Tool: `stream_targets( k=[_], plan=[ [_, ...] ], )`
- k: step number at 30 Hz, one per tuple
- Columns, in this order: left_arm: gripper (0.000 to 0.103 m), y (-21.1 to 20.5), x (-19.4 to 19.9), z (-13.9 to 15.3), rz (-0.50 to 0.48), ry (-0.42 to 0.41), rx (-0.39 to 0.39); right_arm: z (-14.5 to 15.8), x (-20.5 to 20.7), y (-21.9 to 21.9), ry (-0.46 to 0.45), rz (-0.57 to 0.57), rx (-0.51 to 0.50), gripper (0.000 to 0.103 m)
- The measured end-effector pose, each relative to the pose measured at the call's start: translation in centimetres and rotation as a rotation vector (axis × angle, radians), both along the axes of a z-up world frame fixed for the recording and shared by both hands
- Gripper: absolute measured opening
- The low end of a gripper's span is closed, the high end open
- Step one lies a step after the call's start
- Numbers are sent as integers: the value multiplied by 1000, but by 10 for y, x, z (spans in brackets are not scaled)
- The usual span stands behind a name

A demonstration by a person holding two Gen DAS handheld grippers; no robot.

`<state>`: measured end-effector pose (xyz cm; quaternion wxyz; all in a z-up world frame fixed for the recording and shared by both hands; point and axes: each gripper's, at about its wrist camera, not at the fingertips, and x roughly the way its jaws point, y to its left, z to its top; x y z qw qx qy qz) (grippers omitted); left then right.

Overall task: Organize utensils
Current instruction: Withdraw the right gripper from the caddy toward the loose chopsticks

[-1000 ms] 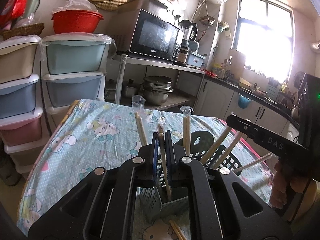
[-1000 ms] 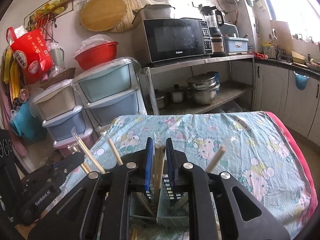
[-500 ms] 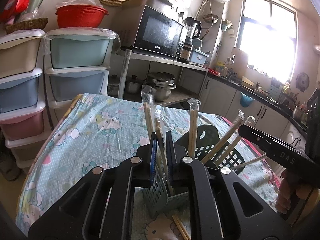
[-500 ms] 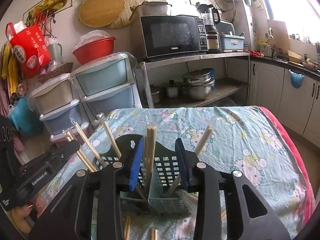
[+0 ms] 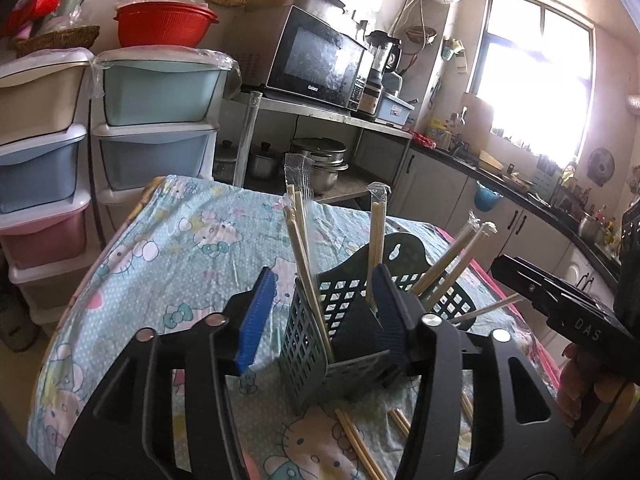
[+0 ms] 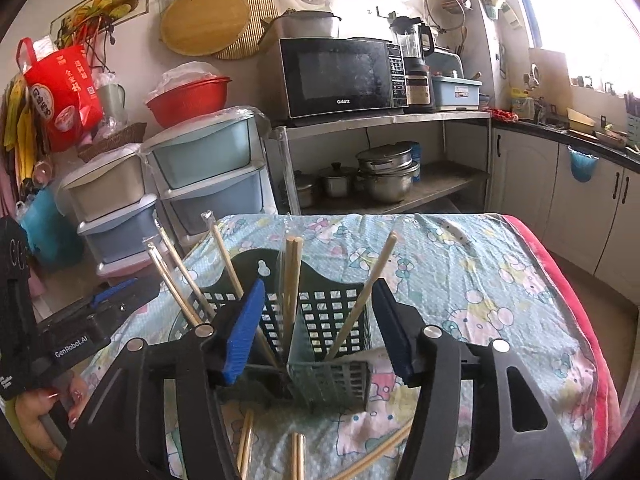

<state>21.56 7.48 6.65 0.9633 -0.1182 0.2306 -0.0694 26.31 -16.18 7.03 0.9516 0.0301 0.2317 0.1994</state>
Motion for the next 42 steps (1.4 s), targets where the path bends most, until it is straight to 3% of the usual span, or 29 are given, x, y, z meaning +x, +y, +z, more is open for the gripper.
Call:
stream_targets(
  k=[14, 29, 42],
  plan=[
    [92, -5, -27, 7, 0, -9, -15, 3, -28, -15, -14, -5, 3, 68],
    [92, -9, -57, 13, -2, -11, -8, 12, -64, -33, -28, -13, -18, 69],
    [92, -24, -66, -6, -40, 64, 4, 1, -77, -51, 13, -31, -38, 69]
  ],
)
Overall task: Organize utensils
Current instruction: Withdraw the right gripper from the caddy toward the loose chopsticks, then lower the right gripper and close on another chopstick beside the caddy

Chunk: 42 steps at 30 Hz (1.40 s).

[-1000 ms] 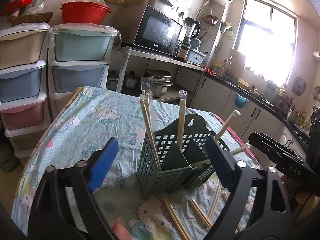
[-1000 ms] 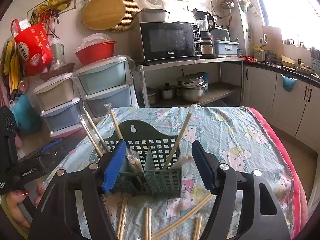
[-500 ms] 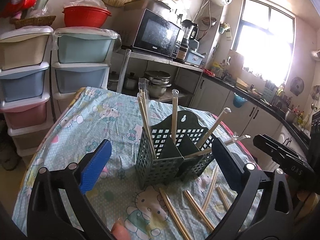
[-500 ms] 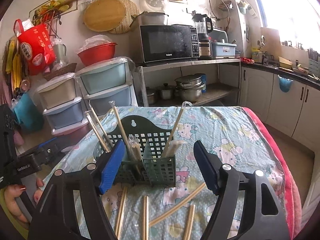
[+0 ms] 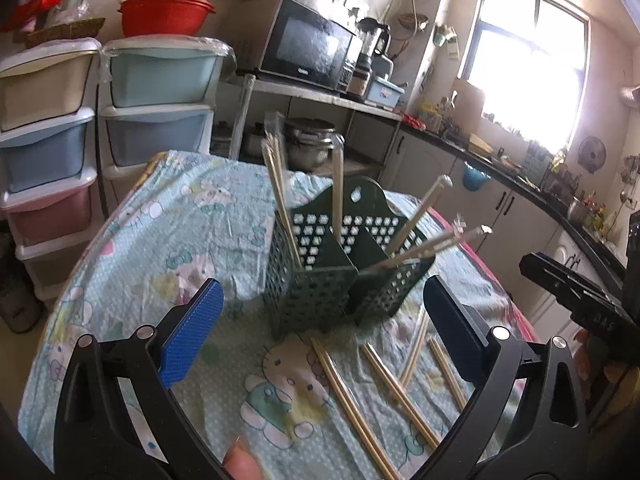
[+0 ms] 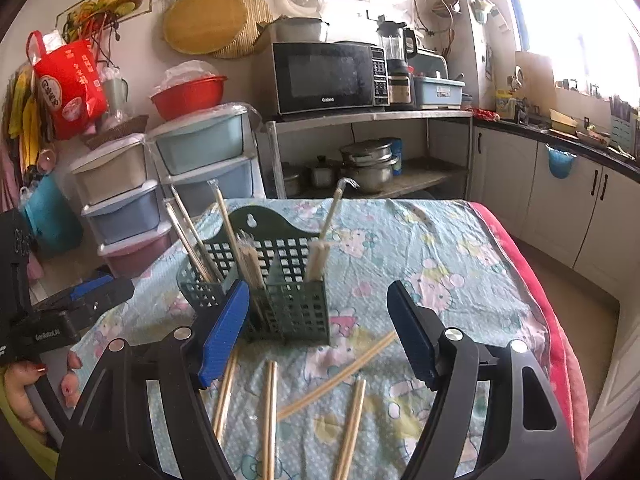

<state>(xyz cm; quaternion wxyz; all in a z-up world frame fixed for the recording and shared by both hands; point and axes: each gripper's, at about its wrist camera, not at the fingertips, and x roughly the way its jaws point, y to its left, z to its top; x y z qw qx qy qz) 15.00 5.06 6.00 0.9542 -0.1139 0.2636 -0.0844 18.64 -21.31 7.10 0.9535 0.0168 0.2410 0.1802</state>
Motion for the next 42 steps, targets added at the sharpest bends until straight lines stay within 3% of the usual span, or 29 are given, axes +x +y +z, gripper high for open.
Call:
stream_targets(
  k=[21, 31, 42],
  plan=[
    [92, -57, 15, -51, -130, 174, 18, -40, 11, -32, 135, -35, 10, 65],
    [78, -66, 32, -80, -143, 272, 29, -59, 30, -40, 196, -45, 7, 61],
    [66, -50, 57, -103, -89, 352, 14, -94, 77, -43, 330, -66, 9, 54]
  ],
)
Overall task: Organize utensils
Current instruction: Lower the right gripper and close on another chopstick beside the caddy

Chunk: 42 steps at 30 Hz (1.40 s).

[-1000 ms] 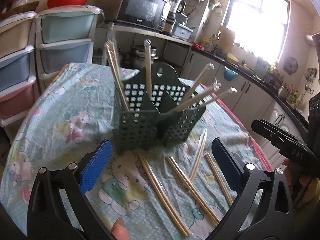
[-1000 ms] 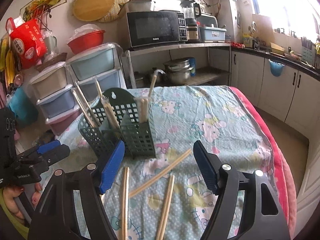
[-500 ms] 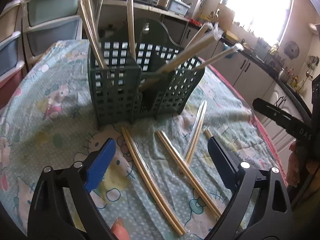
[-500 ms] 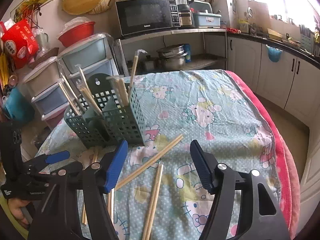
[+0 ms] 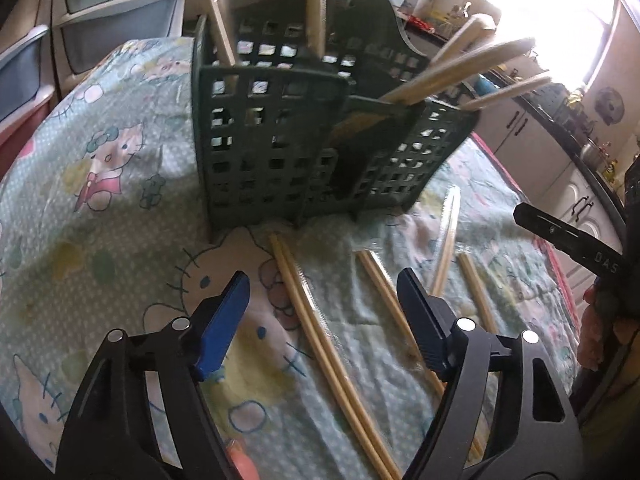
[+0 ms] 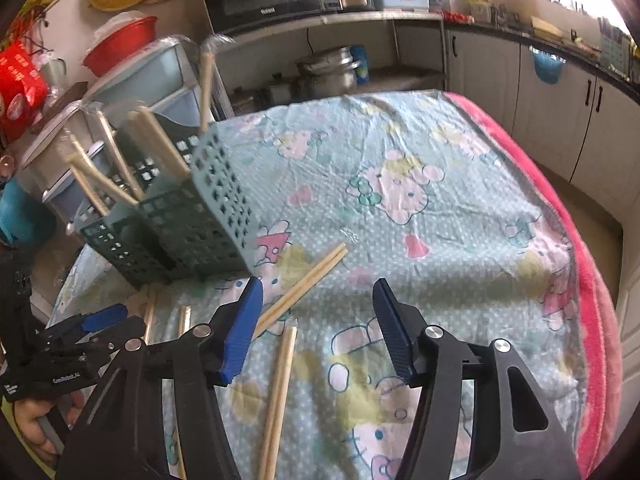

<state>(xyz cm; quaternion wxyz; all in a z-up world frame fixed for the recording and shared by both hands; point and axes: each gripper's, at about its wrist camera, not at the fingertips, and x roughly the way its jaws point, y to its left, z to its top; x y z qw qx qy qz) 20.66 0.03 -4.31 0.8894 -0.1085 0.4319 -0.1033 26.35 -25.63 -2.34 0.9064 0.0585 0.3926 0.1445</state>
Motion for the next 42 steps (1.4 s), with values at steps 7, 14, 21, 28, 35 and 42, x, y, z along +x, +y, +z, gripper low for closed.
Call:
stream_targets(
  k=[7, 14, 21, 28, 35, 42],
  plan=[
    [58, 5, 16, -7, 26, 35, -20, -15, 27, 3, 62, 3, 19, 52],
    [54, 4, 28, -12, 57, 47, -14, -26, 50, 6, 114, 0, 30, 52],
    [46, 4, 35, -14, 85, 53, 5, -38, 74, 6, 164, -29, 46, 51],
    [36, -2, 40, -17, 96, 46, 37, -49, 90, 7, 217, -71, 40, 38],
    [23, 4, 41, -20, 111, 45, 55, -52, 93, 5, 210, -101, 19, 21],
    [15, 17, 39, -22, 121, 45, 41, -50, 84, -7, 192, -128, 87, 10]
  ],
)
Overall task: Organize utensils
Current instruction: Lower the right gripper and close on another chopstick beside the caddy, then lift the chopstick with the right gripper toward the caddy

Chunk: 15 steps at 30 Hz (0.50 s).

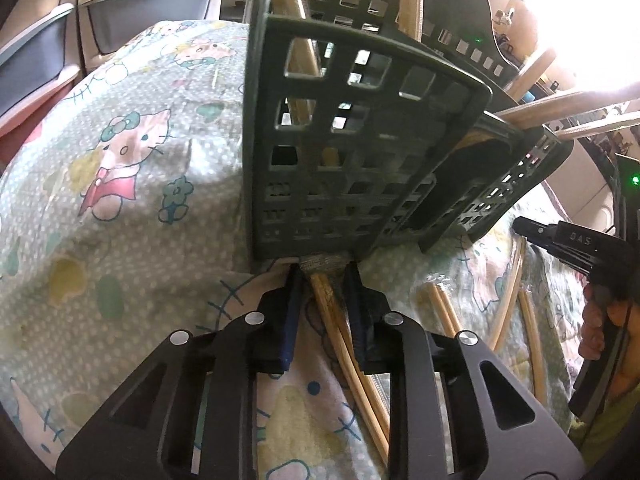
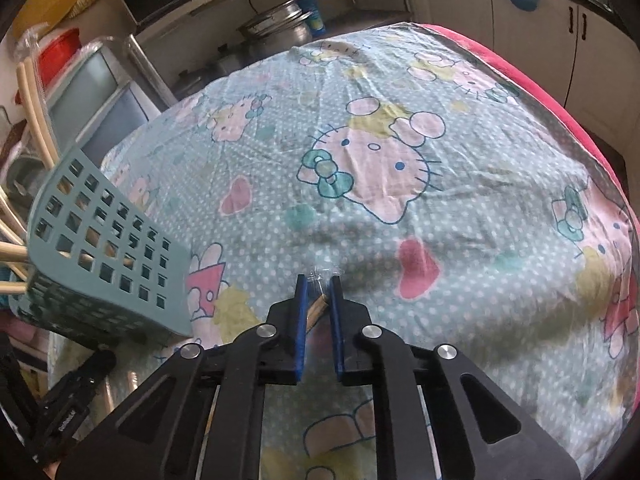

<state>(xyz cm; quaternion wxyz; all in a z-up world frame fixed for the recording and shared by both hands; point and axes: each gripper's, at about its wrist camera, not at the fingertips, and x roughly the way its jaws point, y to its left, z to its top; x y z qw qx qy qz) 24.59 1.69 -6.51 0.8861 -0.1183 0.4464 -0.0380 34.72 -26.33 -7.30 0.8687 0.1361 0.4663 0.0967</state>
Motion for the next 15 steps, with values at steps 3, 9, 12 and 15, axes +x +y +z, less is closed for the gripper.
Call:
stream_targets(
  k=[3, 9, 12, 15],
  plan=[
    [12, 8, -2, 0, 5, 3, -17, 5, -7, -4, -13, -8, 43, 10],
    [10, 25, -9, 3, -6, -7, -75, 28, -31, -14, -85, -21, 95, 9],
    [9, 25, -16, 11, -27, -30, -78, 38, -44, -21, -121, -26, 109, 9],
    [9, 25, -23, 20, -43, -57, -77, 48, -59, -25, -153, -28, 120, 9]
  ],
)
